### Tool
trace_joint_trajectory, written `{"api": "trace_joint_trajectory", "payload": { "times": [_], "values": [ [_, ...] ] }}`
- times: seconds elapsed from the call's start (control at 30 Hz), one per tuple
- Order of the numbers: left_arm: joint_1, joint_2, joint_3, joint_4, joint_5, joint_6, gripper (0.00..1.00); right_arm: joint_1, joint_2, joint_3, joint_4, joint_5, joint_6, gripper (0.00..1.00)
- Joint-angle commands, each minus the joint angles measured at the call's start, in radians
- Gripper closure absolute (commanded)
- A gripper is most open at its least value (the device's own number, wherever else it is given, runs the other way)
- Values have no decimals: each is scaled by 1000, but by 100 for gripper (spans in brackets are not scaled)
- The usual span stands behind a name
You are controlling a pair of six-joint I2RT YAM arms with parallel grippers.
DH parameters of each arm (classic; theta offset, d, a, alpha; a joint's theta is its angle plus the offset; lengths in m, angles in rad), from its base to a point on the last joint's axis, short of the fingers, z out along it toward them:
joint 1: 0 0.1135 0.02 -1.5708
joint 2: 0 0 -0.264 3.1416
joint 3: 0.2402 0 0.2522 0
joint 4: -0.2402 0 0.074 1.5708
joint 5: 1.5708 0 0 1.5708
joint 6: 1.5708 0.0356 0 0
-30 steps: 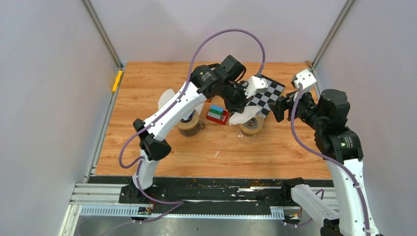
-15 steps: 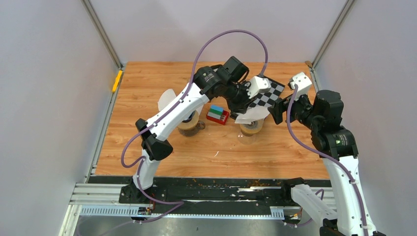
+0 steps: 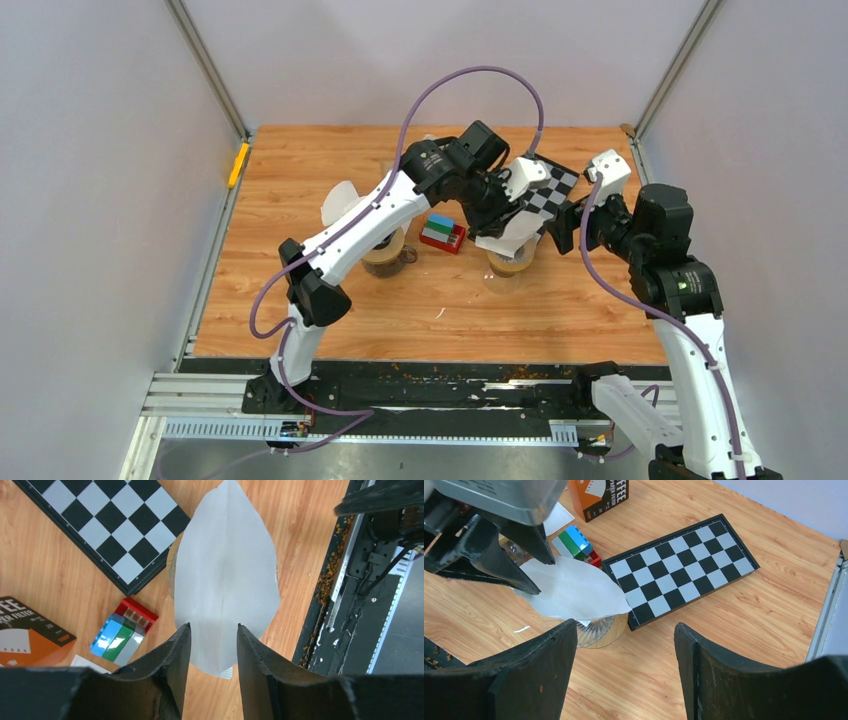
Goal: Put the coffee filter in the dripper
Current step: Place the coffee filter in the coffee dripper, then adjust the coffee filter in the coffee dripper.
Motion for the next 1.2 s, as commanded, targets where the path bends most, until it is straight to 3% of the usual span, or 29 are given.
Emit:
{"api": "trace_joint_trajectory", "payload": {
  "times": [0.0, 0.5, 0.87, 1.17],
  "values": [
    [-3, -88, -33, 50, -44, -50, 53, -13, 8, -7, 46, -24, 21, 30],
    [4, -163, -71, 98, -30, -113, 46, -26, 142, 65, 59, -101, 36, 30],
    [59, -241, -170, 158, -115, -187, 39, -25, 195, 115, 74, -105, 24, 30],
    [158, -230, -232, 220, 24, -301, 33, -26, 220, 141, 83, -99, 15, 31]
  ]
}}
